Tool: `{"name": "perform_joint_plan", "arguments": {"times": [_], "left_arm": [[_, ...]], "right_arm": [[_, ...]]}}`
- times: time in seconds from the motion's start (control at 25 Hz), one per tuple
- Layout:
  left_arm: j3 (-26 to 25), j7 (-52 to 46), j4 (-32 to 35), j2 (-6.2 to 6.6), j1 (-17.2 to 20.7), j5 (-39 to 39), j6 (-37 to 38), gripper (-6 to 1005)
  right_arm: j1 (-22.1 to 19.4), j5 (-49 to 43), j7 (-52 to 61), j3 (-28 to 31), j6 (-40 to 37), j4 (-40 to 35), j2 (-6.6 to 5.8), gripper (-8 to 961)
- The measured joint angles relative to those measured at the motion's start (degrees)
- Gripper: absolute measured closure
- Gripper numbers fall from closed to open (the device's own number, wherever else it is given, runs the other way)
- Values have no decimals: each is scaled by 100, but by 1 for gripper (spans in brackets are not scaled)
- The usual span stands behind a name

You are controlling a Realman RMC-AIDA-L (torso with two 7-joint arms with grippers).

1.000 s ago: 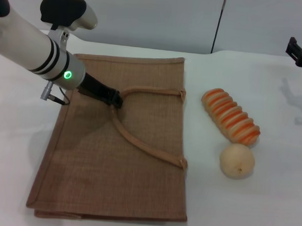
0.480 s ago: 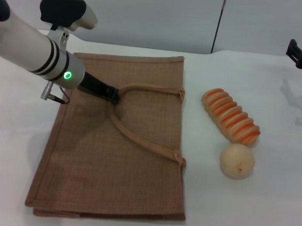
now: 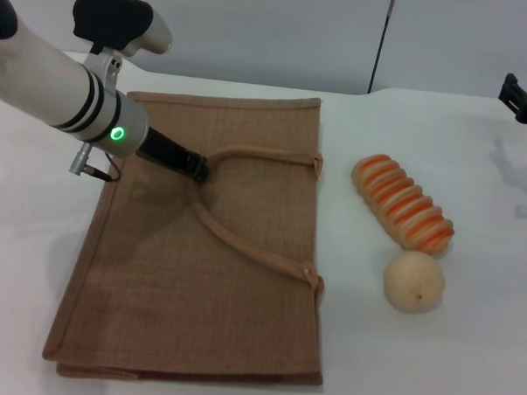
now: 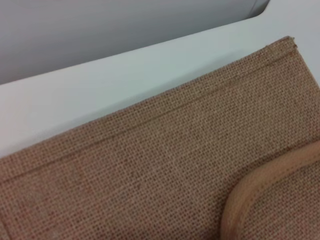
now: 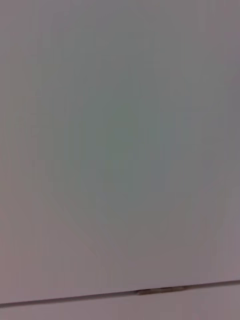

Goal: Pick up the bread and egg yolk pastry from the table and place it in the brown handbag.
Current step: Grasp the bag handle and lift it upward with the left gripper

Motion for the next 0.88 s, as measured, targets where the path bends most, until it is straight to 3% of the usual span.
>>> {"name": "perform_joint_plan", "arguments": {"times": [0.88], "left_arm": [[0,130,-23,12,29,-45,78,880]], "right_arm": [[45,0,0,0,-20,0,-3,74]]}}
